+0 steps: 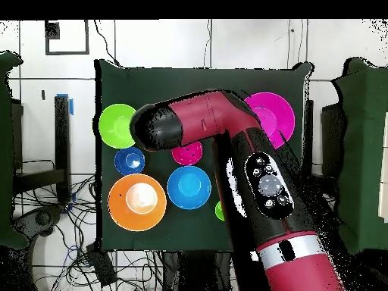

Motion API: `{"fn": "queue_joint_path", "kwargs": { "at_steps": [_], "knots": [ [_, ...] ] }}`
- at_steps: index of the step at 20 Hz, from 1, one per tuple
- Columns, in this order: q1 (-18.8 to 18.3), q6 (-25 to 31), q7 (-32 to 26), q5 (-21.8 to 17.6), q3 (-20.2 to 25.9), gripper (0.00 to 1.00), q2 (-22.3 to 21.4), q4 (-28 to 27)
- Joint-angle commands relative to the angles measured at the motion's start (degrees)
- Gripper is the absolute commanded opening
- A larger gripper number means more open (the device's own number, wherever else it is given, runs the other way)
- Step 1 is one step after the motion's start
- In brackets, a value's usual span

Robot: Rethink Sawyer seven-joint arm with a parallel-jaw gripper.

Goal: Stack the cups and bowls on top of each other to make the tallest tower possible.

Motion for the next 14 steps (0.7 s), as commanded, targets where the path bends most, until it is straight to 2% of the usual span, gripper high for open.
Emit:
{"fn": "queue_joint_path", "kwargs": {
  "at_steps": [1, 8, 14],
  "knots": [
    [1.67, 9.68, -2.66, -4.72, -4.31, 1.0, -0.77, 4.88],
    [1.32, 10.82, -2.2, -5.69, -5.92, 1.0, -1.87, 5.65],
    [-0.66, 6.86, -3.03, -6.17, -5.68, 1.0, -3.19, 7.45]
  ]
}}
